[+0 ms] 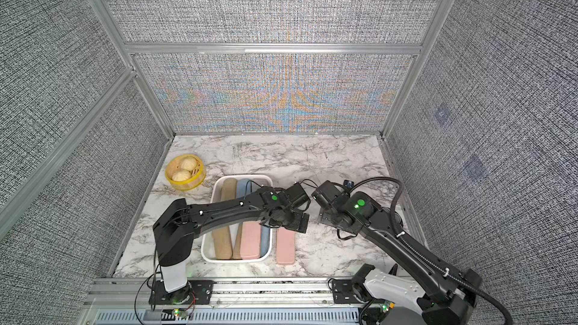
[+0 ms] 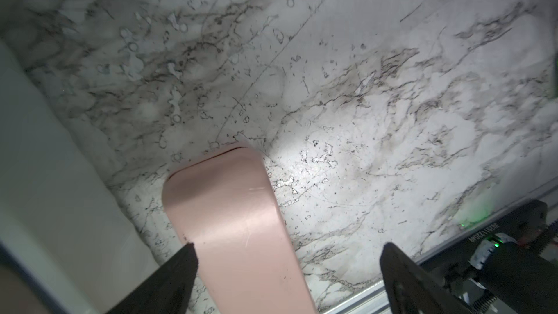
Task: Put the glasses cases into the storage boxes
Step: Pick up the glasses case at the center of the board.
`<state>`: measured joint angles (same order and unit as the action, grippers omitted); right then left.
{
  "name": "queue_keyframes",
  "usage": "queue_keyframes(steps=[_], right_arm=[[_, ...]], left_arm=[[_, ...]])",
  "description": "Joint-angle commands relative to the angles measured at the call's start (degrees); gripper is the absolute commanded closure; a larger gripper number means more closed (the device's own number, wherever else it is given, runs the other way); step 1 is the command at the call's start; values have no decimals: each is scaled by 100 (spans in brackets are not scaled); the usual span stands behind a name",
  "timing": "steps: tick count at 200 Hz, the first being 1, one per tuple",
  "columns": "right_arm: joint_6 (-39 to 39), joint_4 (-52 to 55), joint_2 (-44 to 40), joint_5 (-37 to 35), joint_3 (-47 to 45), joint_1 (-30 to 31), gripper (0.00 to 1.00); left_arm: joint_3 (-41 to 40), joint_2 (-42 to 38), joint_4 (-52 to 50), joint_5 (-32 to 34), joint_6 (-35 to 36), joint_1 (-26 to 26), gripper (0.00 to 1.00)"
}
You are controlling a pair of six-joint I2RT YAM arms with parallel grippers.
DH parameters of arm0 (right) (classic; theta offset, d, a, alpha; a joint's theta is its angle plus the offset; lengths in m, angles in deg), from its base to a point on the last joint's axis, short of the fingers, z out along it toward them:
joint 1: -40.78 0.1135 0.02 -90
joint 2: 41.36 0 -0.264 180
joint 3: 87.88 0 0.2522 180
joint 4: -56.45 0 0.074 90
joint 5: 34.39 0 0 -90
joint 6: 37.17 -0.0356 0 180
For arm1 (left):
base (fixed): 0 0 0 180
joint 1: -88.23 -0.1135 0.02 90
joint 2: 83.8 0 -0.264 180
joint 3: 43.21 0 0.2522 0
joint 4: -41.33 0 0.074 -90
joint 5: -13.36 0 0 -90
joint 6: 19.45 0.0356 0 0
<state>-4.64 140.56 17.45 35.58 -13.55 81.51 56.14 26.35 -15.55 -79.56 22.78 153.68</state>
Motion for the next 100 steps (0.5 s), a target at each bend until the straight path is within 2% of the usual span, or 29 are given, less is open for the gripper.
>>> queue_keyframes(steps=[1,31,57,100], right_arm=[[-46,251,-328,197,-144,-103,17],[49,558,-664,309,-261,-217,15],[96,718,-950,456,-318,-258,15],[113,1100,-1281,521,-318,-275,14]], left_arm=[[115,205,-280,231,-546,130,3],[187,338,-522,559,-1160,232,2],[423,640,-919,963,-1428,296,1],[960,1156,-1424,1148,-1703,351,1]])
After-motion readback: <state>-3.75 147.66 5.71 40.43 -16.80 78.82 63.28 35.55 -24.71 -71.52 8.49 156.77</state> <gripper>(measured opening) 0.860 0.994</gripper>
